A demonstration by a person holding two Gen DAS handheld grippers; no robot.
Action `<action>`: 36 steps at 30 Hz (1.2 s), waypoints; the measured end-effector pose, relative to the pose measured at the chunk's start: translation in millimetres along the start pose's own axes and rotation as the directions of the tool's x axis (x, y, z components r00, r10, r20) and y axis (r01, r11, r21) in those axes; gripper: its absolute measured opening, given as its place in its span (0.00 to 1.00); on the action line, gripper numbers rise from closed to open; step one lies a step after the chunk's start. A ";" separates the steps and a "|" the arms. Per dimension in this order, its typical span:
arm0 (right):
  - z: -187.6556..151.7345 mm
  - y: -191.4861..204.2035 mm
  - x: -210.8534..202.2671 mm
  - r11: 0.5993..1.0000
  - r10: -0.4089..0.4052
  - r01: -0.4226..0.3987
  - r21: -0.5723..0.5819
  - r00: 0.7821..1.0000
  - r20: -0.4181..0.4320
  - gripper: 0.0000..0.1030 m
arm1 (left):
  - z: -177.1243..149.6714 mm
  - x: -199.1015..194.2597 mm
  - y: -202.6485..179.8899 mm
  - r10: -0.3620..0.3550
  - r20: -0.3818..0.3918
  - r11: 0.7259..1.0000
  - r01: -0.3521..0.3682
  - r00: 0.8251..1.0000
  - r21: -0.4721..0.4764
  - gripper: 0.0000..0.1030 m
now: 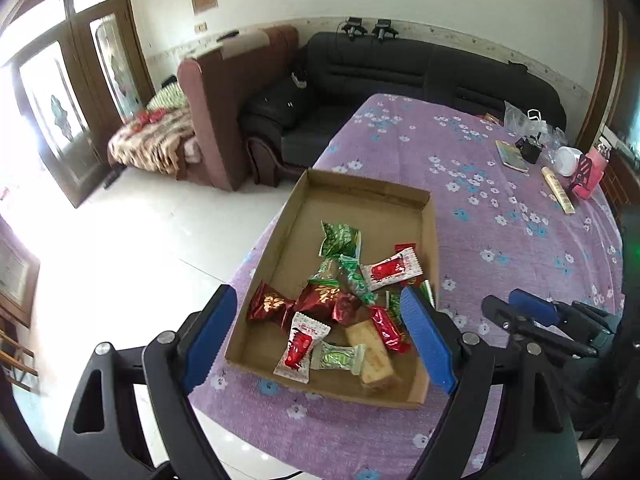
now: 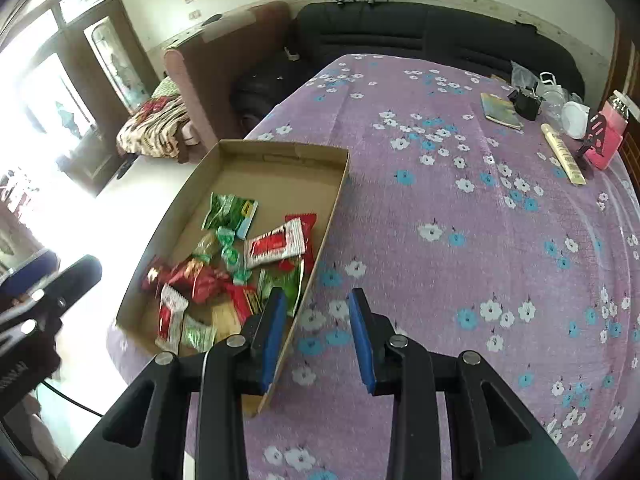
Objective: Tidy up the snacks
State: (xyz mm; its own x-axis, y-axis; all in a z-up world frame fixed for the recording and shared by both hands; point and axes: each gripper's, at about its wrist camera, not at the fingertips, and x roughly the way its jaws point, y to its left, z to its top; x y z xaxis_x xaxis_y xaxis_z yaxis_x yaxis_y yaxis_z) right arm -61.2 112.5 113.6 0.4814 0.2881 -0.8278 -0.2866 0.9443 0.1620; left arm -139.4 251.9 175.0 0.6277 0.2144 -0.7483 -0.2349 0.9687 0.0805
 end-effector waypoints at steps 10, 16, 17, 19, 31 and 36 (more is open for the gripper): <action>-16.6 -10.9 -18.8 0.997 0.063 -0.062 -0.045 0.997 0.034 0.39 | -9.4 -33.5 -34.8 0.076 0.047 0.997 -0.077 0.996 0.024 0.82; -22.6 -18.8 -23.5 0.996 0.080 -0.078 -0.045 0.996 0.042 0.41 | -16.7 -40.7 -44.2 0.091 0.053 0.995 -0.092 0.994 0.027 0.82; -23.7 -19.2 -23.9 0.996 0.082 -0.080 -0.045 0.996 0.043 0.41 | -17.8 -41.1 -45.7 0.093 0.053 0.995 -0.095 0.994 0.029 0.82; -26.1 -18.8 -24.1 0.996 0.081 -0.079 -0.049 0.996 0.042 0.42 | -20.4 -41.0 -48.4 0.092 0.047 0.995 -0.094 0.995 0.034 0.82; -42.6 -17.6 -11.1 0.997 0.019 -0.019 -0.069 1.000 -0.003 0.49 | -37.4 -20.1 -37.1 0.067 -0.032 0.998 -0.067 0.997 0.000 0.82; -45.5 -6.6 -2.8 0.991 -0.040 0.038 -0.126 0.999 -0.019 0.49 | -37.0 -10.2 -28.2 0.051 -0.044 0.998 -0.052 0.998 -0.019 0.82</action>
State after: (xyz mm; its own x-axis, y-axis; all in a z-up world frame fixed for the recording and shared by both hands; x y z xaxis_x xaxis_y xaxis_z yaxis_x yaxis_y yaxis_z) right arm -98.4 98.2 90.4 0.4769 0.2468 -0.8436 -0.3705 0.9268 0.0617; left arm -166.6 217.7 156.0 0.5816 0.2581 -0.7715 -0.2817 0.9536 0.1067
